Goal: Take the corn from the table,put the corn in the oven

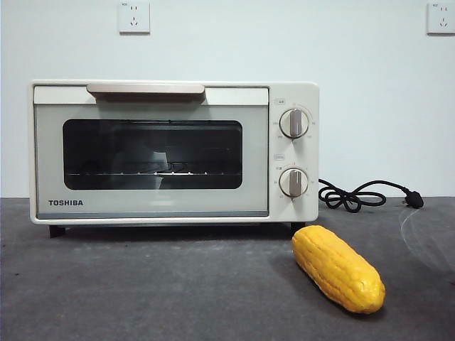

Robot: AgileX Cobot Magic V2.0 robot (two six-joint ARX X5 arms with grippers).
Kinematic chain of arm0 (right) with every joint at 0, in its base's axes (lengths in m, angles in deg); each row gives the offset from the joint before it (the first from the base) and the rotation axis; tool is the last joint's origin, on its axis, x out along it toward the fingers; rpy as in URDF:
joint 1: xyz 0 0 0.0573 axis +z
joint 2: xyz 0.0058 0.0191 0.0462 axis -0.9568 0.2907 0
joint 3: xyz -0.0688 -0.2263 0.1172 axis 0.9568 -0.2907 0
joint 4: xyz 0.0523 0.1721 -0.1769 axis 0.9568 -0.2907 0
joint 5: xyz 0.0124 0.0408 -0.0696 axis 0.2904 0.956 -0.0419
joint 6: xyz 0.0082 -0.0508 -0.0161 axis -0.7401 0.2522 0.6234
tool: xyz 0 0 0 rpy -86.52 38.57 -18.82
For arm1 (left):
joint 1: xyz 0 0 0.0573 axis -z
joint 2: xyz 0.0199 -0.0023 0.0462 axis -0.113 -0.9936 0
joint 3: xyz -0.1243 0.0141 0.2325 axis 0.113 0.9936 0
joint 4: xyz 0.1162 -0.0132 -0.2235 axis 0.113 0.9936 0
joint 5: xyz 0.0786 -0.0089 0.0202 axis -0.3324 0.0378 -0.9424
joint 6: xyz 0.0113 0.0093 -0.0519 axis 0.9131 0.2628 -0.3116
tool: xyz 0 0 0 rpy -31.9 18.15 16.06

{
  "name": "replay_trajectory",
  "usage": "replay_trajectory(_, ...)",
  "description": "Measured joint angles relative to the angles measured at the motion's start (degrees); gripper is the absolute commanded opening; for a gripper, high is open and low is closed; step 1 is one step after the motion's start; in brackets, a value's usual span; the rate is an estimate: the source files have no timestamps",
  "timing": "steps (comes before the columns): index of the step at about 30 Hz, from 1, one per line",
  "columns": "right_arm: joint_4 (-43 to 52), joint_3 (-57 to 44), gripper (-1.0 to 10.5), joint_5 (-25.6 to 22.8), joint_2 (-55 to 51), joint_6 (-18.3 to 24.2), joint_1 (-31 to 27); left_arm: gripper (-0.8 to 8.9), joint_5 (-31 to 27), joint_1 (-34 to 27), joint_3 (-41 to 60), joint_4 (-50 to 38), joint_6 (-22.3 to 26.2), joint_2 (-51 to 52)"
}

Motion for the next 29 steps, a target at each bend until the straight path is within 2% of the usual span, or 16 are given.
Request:
replay_trajectory(6,2.38,0.00,0.0,1.01,0.00,-17.81,0.00,-0.04,0.24,0.00,0.00,-0.42,-12.70,0.00)
replay_trajectory(10,8.41,0.00,0.0,7.06,0.00,-23.58,-0.02,-0.04,4.87,0.00,0.00,-4.79,-19.04,-0.02)
replay_trajectory(14,12.94,0.72,0.0,11.87,0.07,-28.15,0.00,-0.05,14.25,0.00,-0.22,-11.34,-21.99,-0.35)
replay_trajectory(17,12.83,2.86,-0.1,13.75,1.31,-29.97,0.00,-0.05,17.46,0.00,-1.70,-11.02,-24.35,-1.70)
replay_trajectory(22,12.92,8.94,-0.1,19.98,6.54,-30.62,0.00,-0.05,20.35,0.02,-7.45,-8.57,-25.75,-6.32)
replay_trajectory(25,12.92,13.77,-0.1,22.40,11.54,-29.70,0.00,-0.05,20.79,0.20,-12.13,-7.56,-25.18,-10.86)
replay_trajectory(29,12.96,21.38,-0.1,25.97,18.29,-28.92,0.00,-0.05,20.83,1.33,-19.80,-2.82,-21.99,-17.81)
